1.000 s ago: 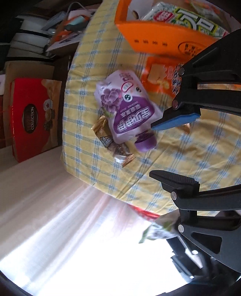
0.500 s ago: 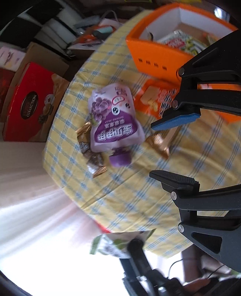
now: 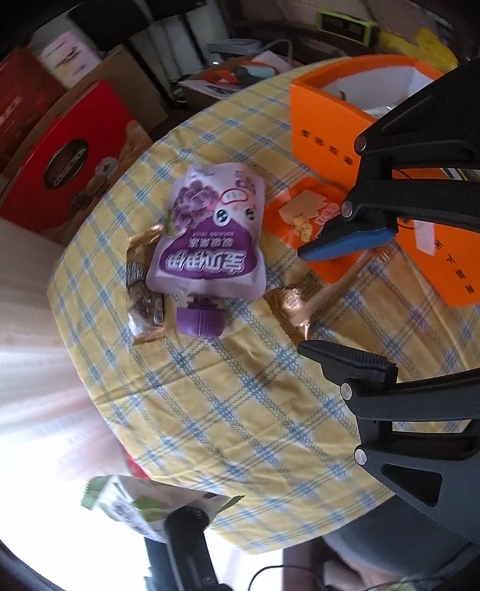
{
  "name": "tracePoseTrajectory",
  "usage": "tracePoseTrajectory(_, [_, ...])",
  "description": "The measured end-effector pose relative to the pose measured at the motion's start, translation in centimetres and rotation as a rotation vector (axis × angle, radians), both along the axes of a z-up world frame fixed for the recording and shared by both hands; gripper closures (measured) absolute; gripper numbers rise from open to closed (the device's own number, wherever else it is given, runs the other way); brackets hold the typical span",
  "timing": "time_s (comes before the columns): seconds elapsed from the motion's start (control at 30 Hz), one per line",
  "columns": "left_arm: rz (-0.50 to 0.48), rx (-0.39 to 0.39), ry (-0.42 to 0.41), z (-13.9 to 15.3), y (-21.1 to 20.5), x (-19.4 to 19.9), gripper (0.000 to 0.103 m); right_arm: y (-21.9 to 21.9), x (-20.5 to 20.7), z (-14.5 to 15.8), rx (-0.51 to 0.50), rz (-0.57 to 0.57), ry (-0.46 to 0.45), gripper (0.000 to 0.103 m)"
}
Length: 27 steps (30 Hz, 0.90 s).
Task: Organize objects
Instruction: 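Grasp the gold-wrapped bar packet with the right tool while the left tool holds the LYFEN packet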
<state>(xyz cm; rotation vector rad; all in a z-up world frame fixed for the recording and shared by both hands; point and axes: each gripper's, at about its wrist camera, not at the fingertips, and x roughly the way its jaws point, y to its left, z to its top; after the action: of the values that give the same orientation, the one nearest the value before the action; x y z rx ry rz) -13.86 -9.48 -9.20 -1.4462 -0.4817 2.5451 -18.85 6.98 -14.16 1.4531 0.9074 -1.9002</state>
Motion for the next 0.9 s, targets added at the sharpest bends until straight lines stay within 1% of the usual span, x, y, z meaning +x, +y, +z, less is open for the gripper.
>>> tracePoseTrajectory(0.13, [0.003,-0.001,-0.007,-0.2,-0.1,0.1,0.072,-0.8,-0.4,-1.4,0.06,0.035,-0.01,0.058])
tracePoseTrajectory(0.17, [0.003,-0.003,-0.008,-0.2,-0.2,0.1,0.072,-0.8,-0.5,-1.6,0.062,0.041,-0.009,0.058])
tracePoseTrajectory(0.2, [0.003,-0.003,-0.008,-0.3,-0.2,0.2,0.072,-0.9,-0.6,-1.7,0.054,0.044,-0.011,0.059])
tracePoseTrajectory(0.23, [0.006,0.0,-0.009,-0.3,-0.3,0.2,0.072,-0.9,-0.7,-1.7,0.042,0.043,-0.017,0.066])
tracePoseTrajectory(0.27, [0.007,0.002,-0.011,-0.4,-0.3,0.2,0.072,-0.8,-0.7,-1.7,0.026,0.035,-0.036,0.069])
tracePoseTrajectory(0.3, [0.007,0.004,-0.011,-0.4,-0.4,0.1,0.072,-0.7,-0.8,-1.7,0.008,0.026,-0.056,0.076])
tracePoseTrajectory(0.4, [0.004,0.008,-0.009,-0.4,-0.4,0.1,0.075,-0.2,-0.7,-1.5,-0.017,-0.003,-0.05,0.078])
tracePoseTrajectory(0.47, [0.002,0.008,-0.003,-0.3,-0.3,0.2,0.076,0.3,-0.8,-1.1,-0.054,-0.031,-0.057,0.083])
tracePoseTrajectory(0.53, [-0.002,0.008,-0.001,-0.2,-0.2,0.2,0.076,1.0,-0.9,-0.5,-0.114,-0.07,-0.07,0.089])
tracePoseTrajectory(0.63, [-0.009,-0.004,-0.012,-0.4,0.2,0.0,0.076,1.8,-0.8,-0.2,-0.146,-0.103,-0.072,0.089])
tracePoseTrajectory(0.67, [-0.014,-0.006,-0.028,-0.6,0.3,-0.1,0.076,2.0,-0.7,-0.3,-0.144,-0.109,-0.083,0.089])
tracePoseTrajectory(0.7, [-0.013,-0.007,-0.042,-0.9,0.4,-0.2,0.076,1.9,-1.0,-0.2,-0.14,-0.123,-0.092,0.08])
tracePoseTrajectory(0.73, [-0.005,-0.012,-0.053,-1.2,0.4,-0.3,0.075,2.0,-1.2,0.0,-0.135,-0.14,-0.089,0.057])
tracePoseTrajectory(0.77, [0.001,-0.019,-0.061,-1.4,0.5,-0.4,0.074,2.0,-1.0,0.1,-0.127,-0.152,-0.073,0.045])
tracePoseTrajectory(0.8, [0.006,-0.02,-0.066,-1.6,0.5,-0.4,0.07,2.0,-0.6,0.3,-0.121,-0.153,-0.052,0.036])
tracePoseTrajectory(0.83, [0.015,-0.023,-0.075,-1.9,0.5,-0.6,0.064,1.8,-0.2,0.5,-0.115,-0.15,-0.042,0.038])
tracePoseTrajectory(0.9, [0.035,-0.035,-0.093,-2.6,0.5,-0.9,0.06,1.8,0.3,0.4,-0.107,-0.151,-0.053,0.04])
